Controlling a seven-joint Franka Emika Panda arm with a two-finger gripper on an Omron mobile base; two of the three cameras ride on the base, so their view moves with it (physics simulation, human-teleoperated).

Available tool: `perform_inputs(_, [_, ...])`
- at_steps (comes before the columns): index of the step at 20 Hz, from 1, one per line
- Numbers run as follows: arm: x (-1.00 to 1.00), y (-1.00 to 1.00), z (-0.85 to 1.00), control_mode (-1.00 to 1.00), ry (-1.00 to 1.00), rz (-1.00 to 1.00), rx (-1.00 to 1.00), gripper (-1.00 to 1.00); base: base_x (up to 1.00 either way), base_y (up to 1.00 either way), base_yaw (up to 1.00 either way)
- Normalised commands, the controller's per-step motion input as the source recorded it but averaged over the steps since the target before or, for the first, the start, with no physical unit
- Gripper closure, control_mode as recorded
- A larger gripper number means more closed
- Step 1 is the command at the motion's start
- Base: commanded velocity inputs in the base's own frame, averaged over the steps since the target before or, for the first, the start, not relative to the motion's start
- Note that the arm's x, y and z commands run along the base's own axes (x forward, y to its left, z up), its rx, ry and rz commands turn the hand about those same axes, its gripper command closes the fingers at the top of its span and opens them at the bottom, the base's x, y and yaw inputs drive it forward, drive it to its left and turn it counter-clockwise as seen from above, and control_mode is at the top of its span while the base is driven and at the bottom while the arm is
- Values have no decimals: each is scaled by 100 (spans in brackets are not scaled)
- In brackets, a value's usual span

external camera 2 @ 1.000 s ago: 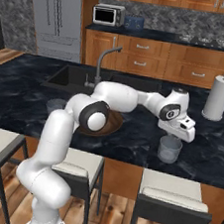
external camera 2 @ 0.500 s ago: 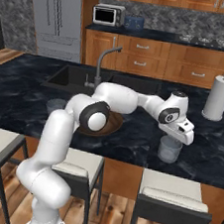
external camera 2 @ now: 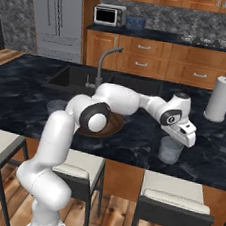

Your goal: There are four ice cubes in the ice bowl. Place two ice cubes in each glass of water.

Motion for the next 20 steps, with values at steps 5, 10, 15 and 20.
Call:
perform_inputs(5, [-40, 0, -9, -100, -4, -5, 0, 100, 0, 0, 0])
perform_inputs(10, [-9, 5, -3, -100, -5, -6, 0, 100, 0, 0, 0])
perform_inputs(15, [0, 7, 0, -100, -7, -3, 0, 100, 0, 0, 0])
perform_inputs(20, [0, 3, 0, -100, -3, -2, 0, -100, 0, 0, 0])
